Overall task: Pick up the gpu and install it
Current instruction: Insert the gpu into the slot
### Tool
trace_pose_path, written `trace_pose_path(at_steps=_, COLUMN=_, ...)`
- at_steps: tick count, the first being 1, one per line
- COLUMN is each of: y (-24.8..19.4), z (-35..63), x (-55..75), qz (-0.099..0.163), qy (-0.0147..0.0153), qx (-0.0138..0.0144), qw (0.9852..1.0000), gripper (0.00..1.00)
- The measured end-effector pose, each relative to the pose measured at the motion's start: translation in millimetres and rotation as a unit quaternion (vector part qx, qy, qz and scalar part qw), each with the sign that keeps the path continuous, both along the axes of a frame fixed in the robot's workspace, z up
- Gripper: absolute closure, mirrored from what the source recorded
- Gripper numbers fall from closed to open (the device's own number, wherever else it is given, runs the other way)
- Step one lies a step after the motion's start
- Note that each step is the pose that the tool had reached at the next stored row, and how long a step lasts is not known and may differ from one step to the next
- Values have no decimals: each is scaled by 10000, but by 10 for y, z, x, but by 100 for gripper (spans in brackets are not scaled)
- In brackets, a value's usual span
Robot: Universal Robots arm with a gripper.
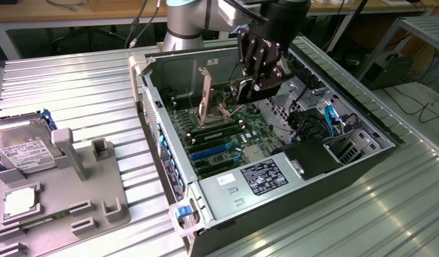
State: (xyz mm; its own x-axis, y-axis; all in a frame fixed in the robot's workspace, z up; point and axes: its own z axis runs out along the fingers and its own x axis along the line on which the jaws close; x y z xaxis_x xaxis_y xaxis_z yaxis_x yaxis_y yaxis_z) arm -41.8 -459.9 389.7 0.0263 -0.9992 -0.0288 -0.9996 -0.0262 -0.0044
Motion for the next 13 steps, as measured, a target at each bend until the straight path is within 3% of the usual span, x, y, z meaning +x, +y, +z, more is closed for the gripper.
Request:
trace_pose_path(at_steps=6, y=14, z=-48, x=-2, qz=0, qy=24, qx=0, qw=10000, gripper=72)
trace_pose_path(at_steps=13, y=18, z=-71, x=-2, qz=-69, qy=27, qx=0, qw=10000, gripper=72)
